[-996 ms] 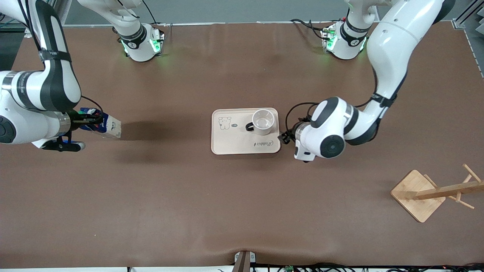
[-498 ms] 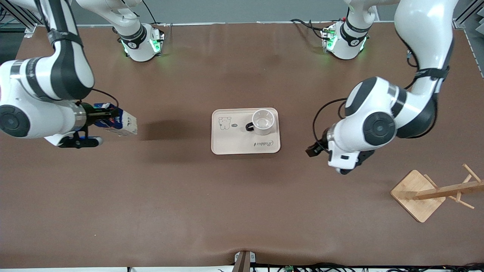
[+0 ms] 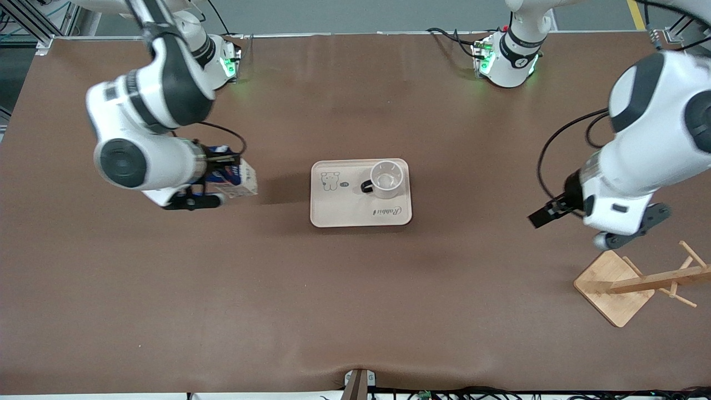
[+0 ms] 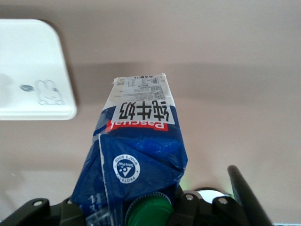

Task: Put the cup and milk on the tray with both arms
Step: 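Lift the milk carton while the left gripper releases and withdraws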

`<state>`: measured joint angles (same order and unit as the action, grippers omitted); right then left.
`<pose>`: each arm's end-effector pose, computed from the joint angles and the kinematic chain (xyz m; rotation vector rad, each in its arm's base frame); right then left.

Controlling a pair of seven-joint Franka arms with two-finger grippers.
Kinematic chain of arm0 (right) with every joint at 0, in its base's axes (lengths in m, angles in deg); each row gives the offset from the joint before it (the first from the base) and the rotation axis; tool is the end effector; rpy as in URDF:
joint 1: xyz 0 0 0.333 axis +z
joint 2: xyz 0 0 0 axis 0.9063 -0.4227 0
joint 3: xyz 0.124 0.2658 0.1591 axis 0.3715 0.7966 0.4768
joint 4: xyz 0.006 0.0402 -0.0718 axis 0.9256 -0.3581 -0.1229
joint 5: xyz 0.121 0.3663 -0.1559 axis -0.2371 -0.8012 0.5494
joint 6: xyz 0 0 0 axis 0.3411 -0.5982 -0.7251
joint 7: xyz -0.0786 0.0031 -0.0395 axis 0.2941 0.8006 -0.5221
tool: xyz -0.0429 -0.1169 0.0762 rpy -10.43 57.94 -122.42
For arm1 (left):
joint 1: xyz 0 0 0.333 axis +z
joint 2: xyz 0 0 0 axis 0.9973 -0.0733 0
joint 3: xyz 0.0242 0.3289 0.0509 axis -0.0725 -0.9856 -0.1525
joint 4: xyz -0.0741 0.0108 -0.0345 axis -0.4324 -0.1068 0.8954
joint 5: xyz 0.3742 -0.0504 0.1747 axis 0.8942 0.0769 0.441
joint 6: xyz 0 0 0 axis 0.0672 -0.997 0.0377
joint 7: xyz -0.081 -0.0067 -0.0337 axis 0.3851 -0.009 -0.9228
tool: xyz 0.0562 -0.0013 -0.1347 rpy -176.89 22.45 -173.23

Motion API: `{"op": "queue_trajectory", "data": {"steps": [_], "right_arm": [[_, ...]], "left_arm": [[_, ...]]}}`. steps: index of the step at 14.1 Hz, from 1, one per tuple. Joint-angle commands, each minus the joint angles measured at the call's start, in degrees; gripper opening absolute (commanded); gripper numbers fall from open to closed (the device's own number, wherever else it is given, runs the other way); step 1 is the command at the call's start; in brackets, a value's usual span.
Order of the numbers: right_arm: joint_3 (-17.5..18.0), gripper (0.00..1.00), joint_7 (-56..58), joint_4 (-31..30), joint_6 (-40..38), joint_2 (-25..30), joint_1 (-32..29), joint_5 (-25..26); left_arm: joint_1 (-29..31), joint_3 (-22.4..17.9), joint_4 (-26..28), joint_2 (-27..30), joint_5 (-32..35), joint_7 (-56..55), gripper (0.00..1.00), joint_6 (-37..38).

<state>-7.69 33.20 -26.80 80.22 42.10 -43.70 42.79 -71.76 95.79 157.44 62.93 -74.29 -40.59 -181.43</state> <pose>0.5686 0.2511 0.4011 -3.0578 -0.0556 0.7139 0.6616 -0.1277 0.5254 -3.0588 -0.7086 0.0034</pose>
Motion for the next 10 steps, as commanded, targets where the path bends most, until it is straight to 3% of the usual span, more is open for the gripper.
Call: {"op": "queue_trajectory", "data": {"steps": [1,3,8,10], "right_arm": [[-0.43,0.0,-4.01,4.85,1.92,-5.8,4.27,-4.47],[-0.17,0.0,-6.65,5.02,5.08,-7.29,5.86,-5.28],[-0.08,0.0,-11.49,12.65,9.23,-14.22,11.13,-5.54],[-0.17,0.0,-12.29,14.16,9.92,-17.21,12.98,-5.54]], "left_arm": [[2.39,0.1,1.07,4.4,0.6,6.49,1.0,2.94],[3.46,-0.25,1.07,7.73,-0.01,13.24,1.0,3.56],[-6.8,-16.31,3.53,14.69,-2.47,29.0,1.0,6.36],[-9.1,-19.48,4.05,16.18,-3.52,33.65,1.0,8.48]]}}
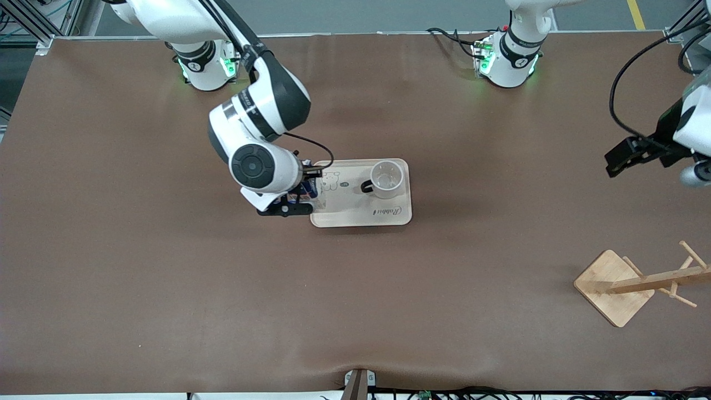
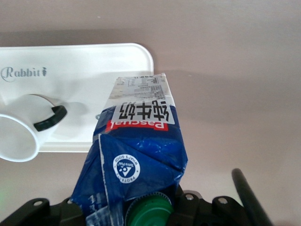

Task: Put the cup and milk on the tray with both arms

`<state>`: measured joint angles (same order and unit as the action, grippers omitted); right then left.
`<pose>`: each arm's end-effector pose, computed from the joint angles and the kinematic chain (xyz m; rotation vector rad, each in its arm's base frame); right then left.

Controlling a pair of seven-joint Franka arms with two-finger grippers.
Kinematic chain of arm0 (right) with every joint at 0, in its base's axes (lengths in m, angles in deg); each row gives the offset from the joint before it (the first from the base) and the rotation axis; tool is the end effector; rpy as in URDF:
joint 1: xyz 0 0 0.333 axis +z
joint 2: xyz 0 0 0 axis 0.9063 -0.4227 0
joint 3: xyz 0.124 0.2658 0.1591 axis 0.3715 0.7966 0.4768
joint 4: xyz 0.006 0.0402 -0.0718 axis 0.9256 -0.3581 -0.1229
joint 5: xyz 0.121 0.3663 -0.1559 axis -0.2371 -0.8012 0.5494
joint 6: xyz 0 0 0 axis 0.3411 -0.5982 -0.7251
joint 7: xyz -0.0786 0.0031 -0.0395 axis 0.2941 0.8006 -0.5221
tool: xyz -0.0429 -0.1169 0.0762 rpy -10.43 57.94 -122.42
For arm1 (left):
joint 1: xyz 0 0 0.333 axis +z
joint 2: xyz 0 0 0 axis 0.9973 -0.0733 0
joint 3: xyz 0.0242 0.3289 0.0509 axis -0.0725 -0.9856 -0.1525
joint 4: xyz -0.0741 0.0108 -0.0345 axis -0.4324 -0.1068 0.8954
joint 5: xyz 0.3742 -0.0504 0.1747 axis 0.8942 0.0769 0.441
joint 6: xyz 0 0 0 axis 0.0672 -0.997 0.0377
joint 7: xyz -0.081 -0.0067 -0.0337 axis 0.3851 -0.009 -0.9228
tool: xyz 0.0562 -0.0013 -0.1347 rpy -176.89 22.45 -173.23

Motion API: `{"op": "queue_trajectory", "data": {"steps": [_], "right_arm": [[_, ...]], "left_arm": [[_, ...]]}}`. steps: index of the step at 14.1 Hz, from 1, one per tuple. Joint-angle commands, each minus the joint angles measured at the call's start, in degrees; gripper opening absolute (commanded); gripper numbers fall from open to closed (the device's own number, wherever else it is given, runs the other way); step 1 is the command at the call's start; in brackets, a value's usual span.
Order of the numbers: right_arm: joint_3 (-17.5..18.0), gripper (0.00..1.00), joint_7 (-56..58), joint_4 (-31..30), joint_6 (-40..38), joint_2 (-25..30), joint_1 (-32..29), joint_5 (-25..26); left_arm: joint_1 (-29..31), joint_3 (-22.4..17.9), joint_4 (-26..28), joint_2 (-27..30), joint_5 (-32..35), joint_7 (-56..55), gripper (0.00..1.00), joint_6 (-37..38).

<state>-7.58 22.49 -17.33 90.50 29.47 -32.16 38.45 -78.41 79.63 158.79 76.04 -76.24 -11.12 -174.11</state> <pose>0.5660 0.4090 0.3356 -3.0464 -0.0255 0.5880 0.6032 -0.0505 0.6281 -3.0381 -0.1642 -0.0786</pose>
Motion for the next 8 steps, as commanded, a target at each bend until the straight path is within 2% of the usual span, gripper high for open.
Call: {"op": "queue_trajectory", "data": {"steps": [1,3,6,8], "right_arm": [[-0.28,0.0,-1.66,4.78,0.87,-5.39,2.74,-1.11],[-0.28,0.0,-2.01,4.78,0.97,-5.66,3.63,-1.2],[-0.28,0.0,-3.51,4.69,0.62,-5.66,4.69,-1.29],[-0.28,0.0,-3.77,4.52,0.79,-5.66,4.51,-1.2]], "left_arm": [[-2.63,-5.08,4.19,4.64,-3.41,6.03,1.0,1.25],[-2.64,-6.33,6.92,7.37,-6.23,7.19,1.0,1.16],[-3.86,-6.42,12.36,11.85,-6.24,7.19,1.0,-1.02],[-3.87,-6.42,13.43,12.74,-6.32,7.19,1.0,-1.48]]}}
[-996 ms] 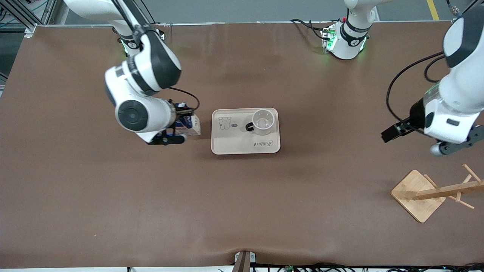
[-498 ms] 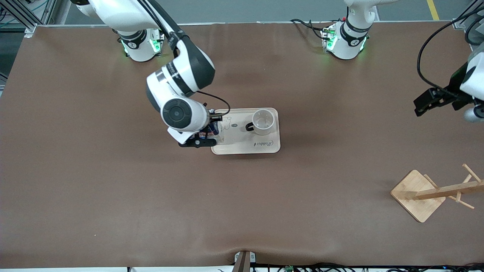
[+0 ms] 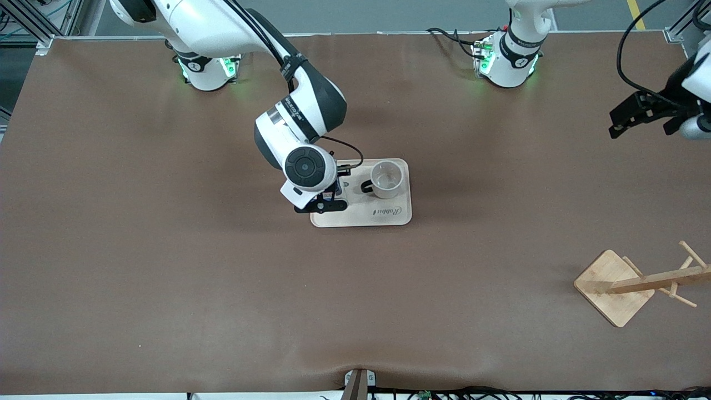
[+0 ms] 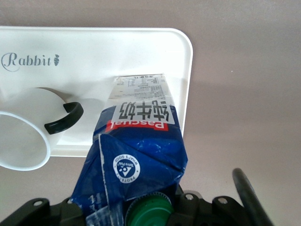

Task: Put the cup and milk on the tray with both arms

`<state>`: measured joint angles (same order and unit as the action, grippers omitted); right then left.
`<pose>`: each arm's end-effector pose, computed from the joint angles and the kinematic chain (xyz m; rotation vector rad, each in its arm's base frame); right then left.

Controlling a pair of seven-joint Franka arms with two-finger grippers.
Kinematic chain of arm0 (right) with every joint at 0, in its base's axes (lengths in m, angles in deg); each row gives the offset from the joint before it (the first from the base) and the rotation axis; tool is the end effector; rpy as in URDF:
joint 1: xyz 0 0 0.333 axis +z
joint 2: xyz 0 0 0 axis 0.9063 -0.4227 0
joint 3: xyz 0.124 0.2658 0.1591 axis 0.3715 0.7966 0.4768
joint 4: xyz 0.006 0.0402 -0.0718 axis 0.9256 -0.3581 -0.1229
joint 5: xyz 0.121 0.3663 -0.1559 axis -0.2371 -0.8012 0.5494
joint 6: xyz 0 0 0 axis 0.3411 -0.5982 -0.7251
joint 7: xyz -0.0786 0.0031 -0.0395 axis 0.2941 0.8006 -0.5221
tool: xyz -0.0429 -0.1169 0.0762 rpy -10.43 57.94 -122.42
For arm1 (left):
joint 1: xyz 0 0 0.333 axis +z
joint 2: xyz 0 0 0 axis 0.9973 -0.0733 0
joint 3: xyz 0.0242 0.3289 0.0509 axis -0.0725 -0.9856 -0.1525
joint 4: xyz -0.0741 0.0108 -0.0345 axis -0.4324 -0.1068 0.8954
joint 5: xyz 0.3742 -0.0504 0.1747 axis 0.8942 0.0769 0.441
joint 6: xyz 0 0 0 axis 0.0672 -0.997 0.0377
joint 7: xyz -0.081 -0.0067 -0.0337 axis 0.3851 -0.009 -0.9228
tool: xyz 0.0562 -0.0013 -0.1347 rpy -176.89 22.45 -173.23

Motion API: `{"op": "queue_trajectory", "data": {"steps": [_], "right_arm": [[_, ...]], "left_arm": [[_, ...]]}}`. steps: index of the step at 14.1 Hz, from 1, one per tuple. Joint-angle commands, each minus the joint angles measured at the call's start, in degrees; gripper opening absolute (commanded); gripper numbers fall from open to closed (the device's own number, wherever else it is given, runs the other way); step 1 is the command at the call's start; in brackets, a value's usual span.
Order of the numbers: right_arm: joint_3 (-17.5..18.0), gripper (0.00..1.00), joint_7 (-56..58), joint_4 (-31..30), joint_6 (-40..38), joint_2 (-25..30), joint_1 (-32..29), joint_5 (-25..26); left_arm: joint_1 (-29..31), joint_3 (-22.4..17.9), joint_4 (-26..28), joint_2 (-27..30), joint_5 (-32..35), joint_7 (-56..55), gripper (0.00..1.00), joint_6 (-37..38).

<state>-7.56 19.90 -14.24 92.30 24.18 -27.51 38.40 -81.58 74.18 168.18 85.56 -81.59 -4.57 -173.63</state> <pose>0.5446 0.4634 0.2958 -3.0713 -0.0682 0.6045 0.5476 -0.0463 0.6397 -3.0962 -0.0421 -0.0439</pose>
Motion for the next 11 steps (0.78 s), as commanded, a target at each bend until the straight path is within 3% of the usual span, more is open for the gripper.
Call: {"op": "queue_trajectory", "data": {"steps": [1,2,3,4,5,6,8,9,11], "right_arm": [[-0.38,0.0,-1.27,1.25,-1.01,-0.46,-0.4,-1.24],[-0.38,0.0,-1.44,0.98,-1.01,-0.46,-0.66,-1.32],[-0.38,0.11,-1.09,0.98,-0.92,-0.46,-0.66,-1.15],[-0.38,0.33,-0.92,0.98,-0.74,-0.54,-0.66,-0.98],[-0.38,0.38,-0.83,0.98,-0.66,-0.63,-0.75,-0.97],[-0.38,0.58,-0.83,0.98,-0.65,-1.07,-0.58,-0.71],[-0.38,0.77,-0.65,0.89,-0.65,-1.42,-0.4,-0.54],[-0.47,0.96,-0.65,0.89,-0.65,-1.42,-0.23,-0.45],[-0.47,1.0,-0.56,0.89,-0.65,-1.42,-0.05,-0.27]], "left_arm": [[-0.7,-0.97,4.12,3.49,-0.98,0.64,1.0,-1.95],[-0.7,-0.97,4.12,3.67,-1.06,0.55,1.0,-1.95],[-0.79,-0.97,3.95,3.67,-1.06,0.55,1.0,-2.13],[-0.88,-0.97,4.12,4.19,-1.06,0.55,1.0,-2.56],[-0.96,-0.97,4.21,4.37,-1.06,0.55,1.0,-2.65],[-1.66,-1.14,4.04,4.37,-1.06,0.55,1.0,-2.83],[-5.34,-5.51,3.95,4.46,-0.98,0.55,1.0,-2.83],[-5.79,-6.15,3.77,4.46,-0.89,0.64,1.0,-2.83],[-5.54,-6.24,3.34,3.59,-0.98,0.72,1.0,-2.83]]}}
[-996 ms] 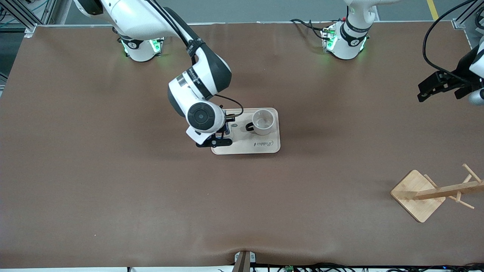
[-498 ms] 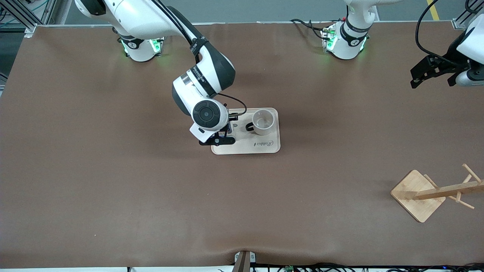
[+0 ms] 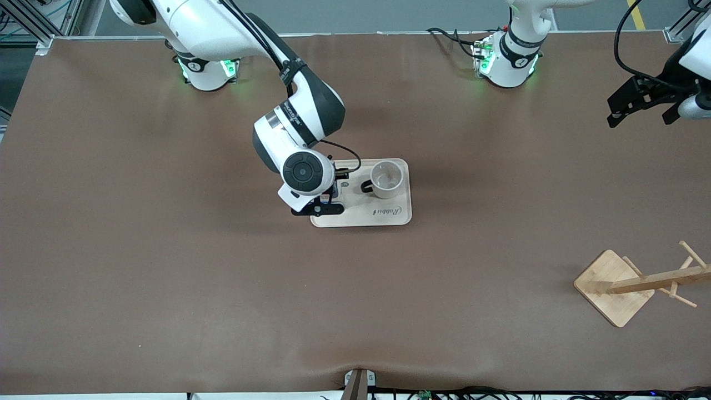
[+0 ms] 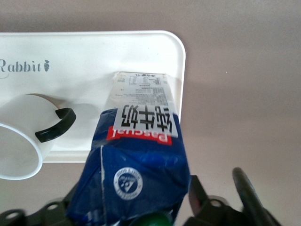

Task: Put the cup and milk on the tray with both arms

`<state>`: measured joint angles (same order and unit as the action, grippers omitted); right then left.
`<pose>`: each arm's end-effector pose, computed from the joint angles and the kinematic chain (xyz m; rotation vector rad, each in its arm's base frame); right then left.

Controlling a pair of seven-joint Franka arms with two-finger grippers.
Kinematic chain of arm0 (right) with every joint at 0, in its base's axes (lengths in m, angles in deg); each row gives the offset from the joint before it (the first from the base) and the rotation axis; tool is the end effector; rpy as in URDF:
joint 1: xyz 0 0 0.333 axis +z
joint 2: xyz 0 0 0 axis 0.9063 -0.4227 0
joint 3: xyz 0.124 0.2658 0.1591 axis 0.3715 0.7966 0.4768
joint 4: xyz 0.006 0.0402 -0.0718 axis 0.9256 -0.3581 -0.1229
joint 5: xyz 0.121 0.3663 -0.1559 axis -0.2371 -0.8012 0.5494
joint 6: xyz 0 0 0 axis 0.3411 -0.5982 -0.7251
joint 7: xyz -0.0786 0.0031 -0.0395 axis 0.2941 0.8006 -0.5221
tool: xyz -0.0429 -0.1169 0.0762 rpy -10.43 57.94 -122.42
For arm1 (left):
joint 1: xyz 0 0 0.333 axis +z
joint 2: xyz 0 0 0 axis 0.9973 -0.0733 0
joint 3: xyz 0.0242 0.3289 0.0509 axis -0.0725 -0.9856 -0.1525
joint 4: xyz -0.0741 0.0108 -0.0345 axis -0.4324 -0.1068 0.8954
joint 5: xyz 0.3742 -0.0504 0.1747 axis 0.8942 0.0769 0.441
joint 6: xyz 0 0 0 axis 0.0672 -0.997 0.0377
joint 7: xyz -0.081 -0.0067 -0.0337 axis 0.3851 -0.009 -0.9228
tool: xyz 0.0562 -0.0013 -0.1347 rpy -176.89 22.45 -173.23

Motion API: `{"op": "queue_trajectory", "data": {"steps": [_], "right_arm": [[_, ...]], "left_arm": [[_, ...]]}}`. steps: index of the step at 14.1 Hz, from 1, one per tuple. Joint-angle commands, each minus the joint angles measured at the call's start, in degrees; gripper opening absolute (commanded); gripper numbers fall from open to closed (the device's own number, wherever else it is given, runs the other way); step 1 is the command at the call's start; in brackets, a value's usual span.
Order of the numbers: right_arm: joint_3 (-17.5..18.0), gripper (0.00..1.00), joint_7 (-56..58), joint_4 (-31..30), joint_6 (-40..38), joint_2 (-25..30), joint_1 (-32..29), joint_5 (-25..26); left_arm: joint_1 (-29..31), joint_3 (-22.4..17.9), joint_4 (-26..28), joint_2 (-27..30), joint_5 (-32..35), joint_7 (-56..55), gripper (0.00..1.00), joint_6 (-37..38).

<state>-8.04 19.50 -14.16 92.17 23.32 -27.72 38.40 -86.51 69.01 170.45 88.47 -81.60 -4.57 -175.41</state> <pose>0.5489 0.4573 0.2855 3.0774 0.0384 -0.6213 0.5352 -0.0421 0.6509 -3.1019 -0.0481 -0.1096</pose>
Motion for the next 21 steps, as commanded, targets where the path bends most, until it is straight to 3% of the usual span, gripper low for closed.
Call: {"op": "queue_trajectory", "data": {"steps": [1,21], "right_arm": [[0.01,1.0,-0.17,0.82,-0.52,-0.56,0.17,-0.27],[0.27,1.0,-0.7,3.89,-0.69,0.23,-0.45,-1.24]], "left_arm": [[-0.69,-0.98,0.89,0.49,-0.88,0.64,1.0,-1.05],[-0.34,-1.07,0.72,-0.04,-0.79,-0.24,1.0,-0.17]]}}
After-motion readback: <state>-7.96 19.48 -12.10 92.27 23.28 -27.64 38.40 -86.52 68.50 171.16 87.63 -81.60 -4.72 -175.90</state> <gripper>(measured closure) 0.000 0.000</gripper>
